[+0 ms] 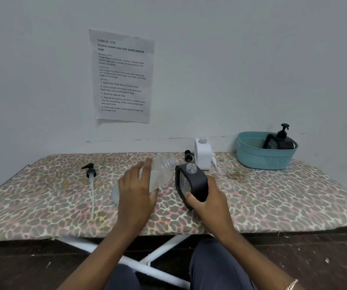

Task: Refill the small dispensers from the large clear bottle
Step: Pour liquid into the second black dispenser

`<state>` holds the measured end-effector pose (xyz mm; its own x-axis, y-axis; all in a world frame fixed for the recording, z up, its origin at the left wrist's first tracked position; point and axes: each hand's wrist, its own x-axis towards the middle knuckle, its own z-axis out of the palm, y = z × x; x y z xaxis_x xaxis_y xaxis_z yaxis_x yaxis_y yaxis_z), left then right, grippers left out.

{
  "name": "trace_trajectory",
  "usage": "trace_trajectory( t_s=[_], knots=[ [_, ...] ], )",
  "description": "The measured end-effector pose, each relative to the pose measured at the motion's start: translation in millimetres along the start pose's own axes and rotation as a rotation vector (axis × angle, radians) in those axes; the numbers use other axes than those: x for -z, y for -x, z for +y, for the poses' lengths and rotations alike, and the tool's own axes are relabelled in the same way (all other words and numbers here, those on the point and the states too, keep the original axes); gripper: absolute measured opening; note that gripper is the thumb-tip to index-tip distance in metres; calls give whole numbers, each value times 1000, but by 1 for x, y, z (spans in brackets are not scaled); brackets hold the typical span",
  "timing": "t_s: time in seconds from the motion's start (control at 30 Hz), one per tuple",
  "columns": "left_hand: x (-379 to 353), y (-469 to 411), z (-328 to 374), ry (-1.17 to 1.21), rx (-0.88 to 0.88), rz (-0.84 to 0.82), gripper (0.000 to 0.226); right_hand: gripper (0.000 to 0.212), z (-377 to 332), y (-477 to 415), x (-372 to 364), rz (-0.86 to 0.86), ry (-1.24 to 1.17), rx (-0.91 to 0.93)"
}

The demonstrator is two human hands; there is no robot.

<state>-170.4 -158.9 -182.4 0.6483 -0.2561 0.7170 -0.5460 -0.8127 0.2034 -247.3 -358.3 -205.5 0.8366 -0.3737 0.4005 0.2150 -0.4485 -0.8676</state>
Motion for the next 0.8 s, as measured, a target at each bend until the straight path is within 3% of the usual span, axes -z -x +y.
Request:
trace_trajectory(
  t_s=[0.8],
  knots=[
    [5,-18,18,-205,-148,-33,100,38,2,-1,1,-18,43,21]
  ],
)
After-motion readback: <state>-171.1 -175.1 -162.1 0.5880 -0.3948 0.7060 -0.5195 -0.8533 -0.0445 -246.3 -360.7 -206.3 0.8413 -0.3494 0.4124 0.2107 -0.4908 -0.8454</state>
